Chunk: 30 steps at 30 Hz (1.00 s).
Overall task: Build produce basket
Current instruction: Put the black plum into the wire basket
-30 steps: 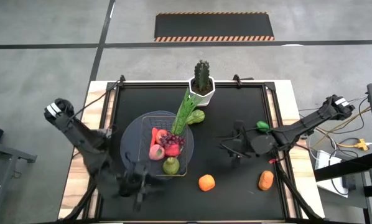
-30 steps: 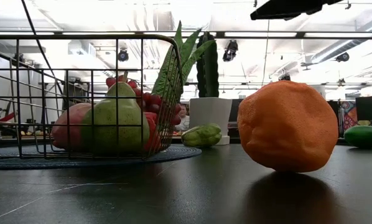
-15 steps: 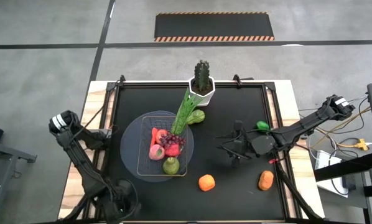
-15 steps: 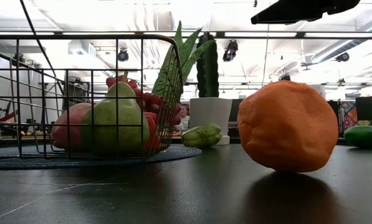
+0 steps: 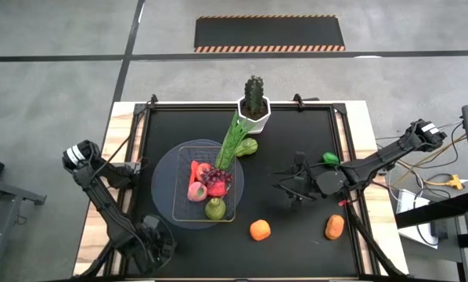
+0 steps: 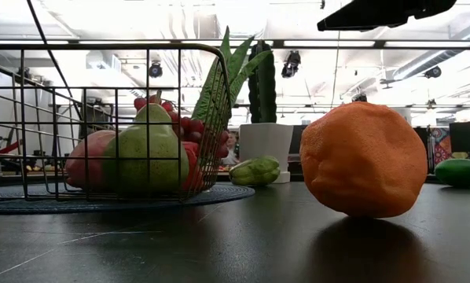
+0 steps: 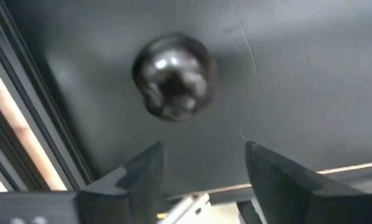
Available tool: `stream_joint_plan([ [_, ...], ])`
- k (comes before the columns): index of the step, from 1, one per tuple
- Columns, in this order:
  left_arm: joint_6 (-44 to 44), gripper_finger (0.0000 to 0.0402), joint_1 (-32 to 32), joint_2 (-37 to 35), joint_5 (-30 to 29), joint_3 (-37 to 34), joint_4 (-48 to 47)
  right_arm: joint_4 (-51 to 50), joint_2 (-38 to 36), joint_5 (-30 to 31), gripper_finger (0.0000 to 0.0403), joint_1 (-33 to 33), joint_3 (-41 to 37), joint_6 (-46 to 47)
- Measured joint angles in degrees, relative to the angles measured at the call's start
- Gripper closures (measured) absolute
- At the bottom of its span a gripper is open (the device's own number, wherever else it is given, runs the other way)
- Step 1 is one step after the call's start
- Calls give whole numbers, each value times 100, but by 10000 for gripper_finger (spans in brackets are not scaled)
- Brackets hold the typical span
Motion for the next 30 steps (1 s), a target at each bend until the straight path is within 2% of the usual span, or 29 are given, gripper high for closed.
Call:
stream_joint_plan([
  [7, 60, 101, -1, 99, -45, -195, -270, -2, 0, 2, 245, 0, 0, 9],
  [12, 76, 67, -4, 138, -72, -474, -147, -23, 2, 2, 244, 0, 0, 10],
  [23, 234, 69, -1, 244, -213, -835, 521, -22, 2, 7, 247, 0, 0, 17],
  [30, 341, 139, 0, 339, -218, -826, 574, -22, 2, 13, 248, 0, -2, 24],
])
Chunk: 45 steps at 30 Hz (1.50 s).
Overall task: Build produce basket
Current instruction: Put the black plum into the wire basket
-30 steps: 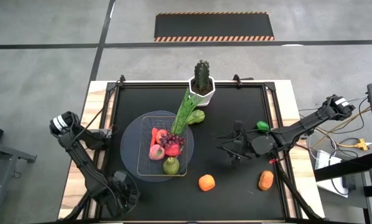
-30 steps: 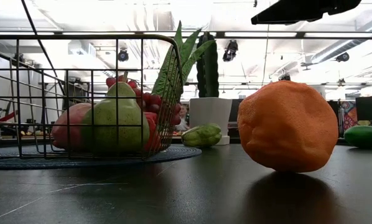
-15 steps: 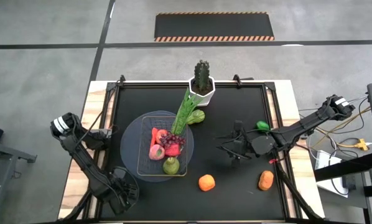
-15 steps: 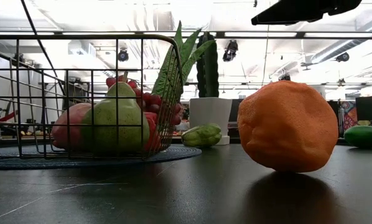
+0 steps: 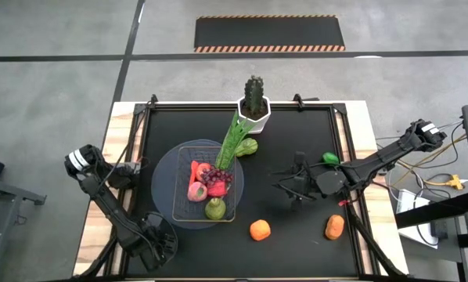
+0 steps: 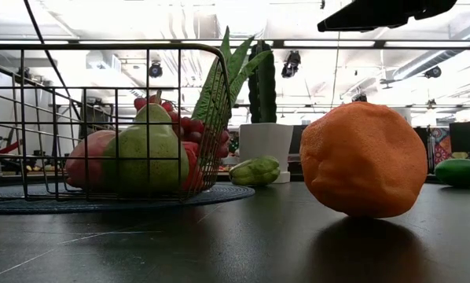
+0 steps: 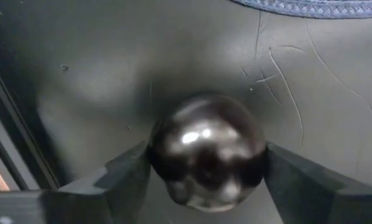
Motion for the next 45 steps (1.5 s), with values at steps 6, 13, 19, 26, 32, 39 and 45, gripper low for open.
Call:
stream_joint_plan([
  [6, 120, 180, -2, 4, 2, 178, -1, -2, 0, 0, 252, 0, 0, 40],
  [13, 1723, 171, -7, -2, -320, 1205, 9, -2, 0, -2, 253, 0, 0, 40],
  [19, 3198, 169, 60, -57, -1908, 2431, -46, -2, 0, -2, 257, 0, 0, 45],
  [26, 6389, 169, 441, -160, -5046, 3257, -41, -1, 0, -2, 257, 0, -2, 45],
  [32, 7222, 169, 1485, -680, -5311, 3011, -316, -16, 0, -8, 262, 0, -4, 131],
  [39, 7181, 169, 3297, -945, -3813, 2232, -1785, -39, 0, -9, 257, 0, -7, 138],
  [45, 7626, 169, 4554, -989, -3211, 1306, -1807, -50, 1, -9, 257, 0, -7, 148],
])
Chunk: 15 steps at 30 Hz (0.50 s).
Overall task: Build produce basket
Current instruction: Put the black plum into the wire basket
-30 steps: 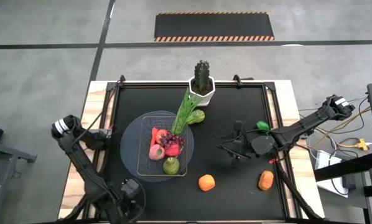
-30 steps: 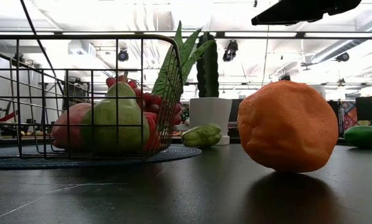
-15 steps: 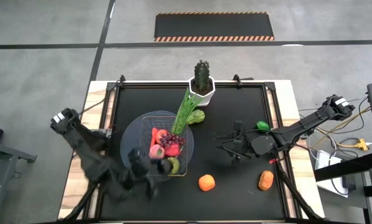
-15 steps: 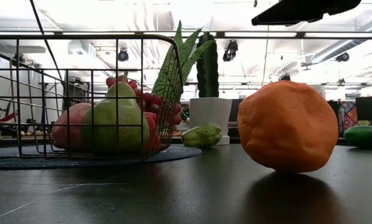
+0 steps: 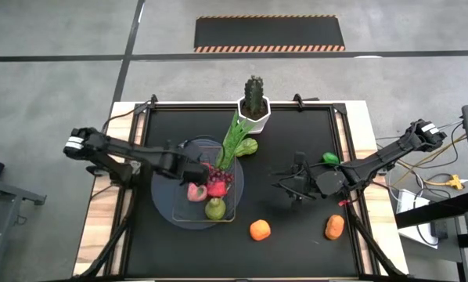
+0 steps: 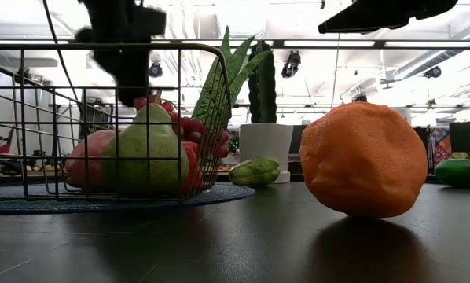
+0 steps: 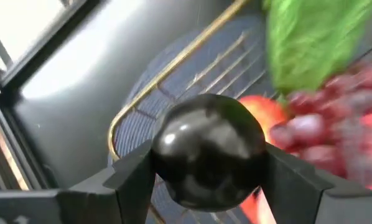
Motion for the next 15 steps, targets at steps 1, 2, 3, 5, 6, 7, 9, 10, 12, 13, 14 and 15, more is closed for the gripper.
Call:
stream_joint_plan([
  [1, 119, 169, 123, 0, 174, -123, 85, 0, -1, 0, 257, 0, 0, 4],
  [2, 220, 169, 209, 1, 308, -227, 181, 0, -1, 0, 257, 0, 0, 30],
  [3, 310, 169, 260, 0, 382, -318, 327, -4, -1, 0, 257, 0, 0, 41],
  [5, 351, 169, 322, 0, 416, -455, 506, -32, -1, 0, 257, 0, 0, 60],
  [6, 348, 169, 341, 1, 422, -493, 471, -53, -1, 0, 257, 0, 0, 71],
  [7, 345, 169, 357, 1, 428, -514, 454, -68, -1, 0, 257, 0, 0, 83],
  [9, 341, 169, 362, -1, 392, -526, 492, -85, 1, 0, 257, 0, 0, 90],
  [10, 335, 169, 362, -1, 357, -530, 488, -81, -1, 0, 257, 0, 0, 88],
  [12, 305, 169, 362, -1, 334, -533, 488, -83, -1, 0, 257, 0, 0, 87],
  [13, 306, 169, 362, -1, 329, -533, 487, -83, -1, 0, 257, 0, 0, 86],
  [14, 306, 169, 362, 0, 327, -533, 488, -81, 0, 0, 257, 0, 0, 86],
  [15, 306, 168, 362, 6, 323, -533, 492, -83, -1, 0, 257, 0, 0, 88],
])
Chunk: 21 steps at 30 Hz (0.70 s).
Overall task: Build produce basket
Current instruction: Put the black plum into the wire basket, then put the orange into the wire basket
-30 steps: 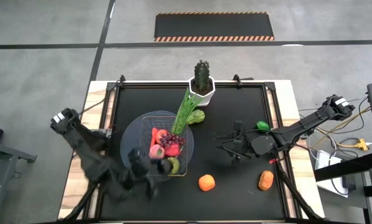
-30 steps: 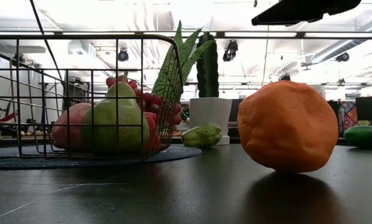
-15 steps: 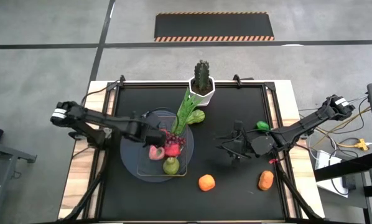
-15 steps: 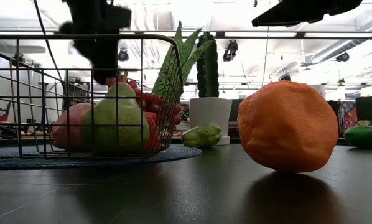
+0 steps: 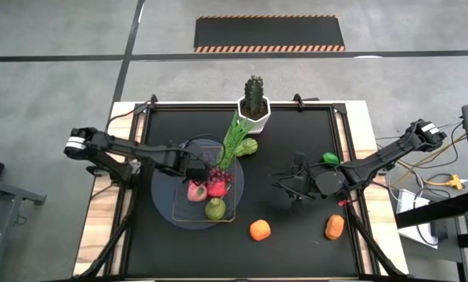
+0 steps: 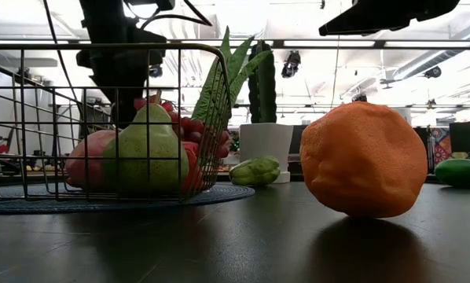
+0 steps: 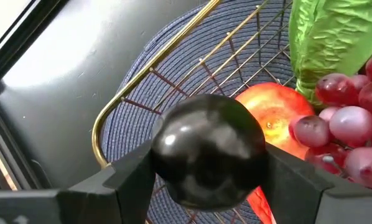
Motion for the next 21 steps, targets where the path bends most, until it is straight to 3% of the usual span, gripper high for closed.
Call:
stream_joint_plan([
  [14, 186, 91, -4, 24, -19, -20, -6, -13, -4, -93, 257, 2, 9, 447],
  [21, 472, 89, -61, -70, 25, 298, -32, -373, -9, -937, 257, 2, 257, 1136],
])
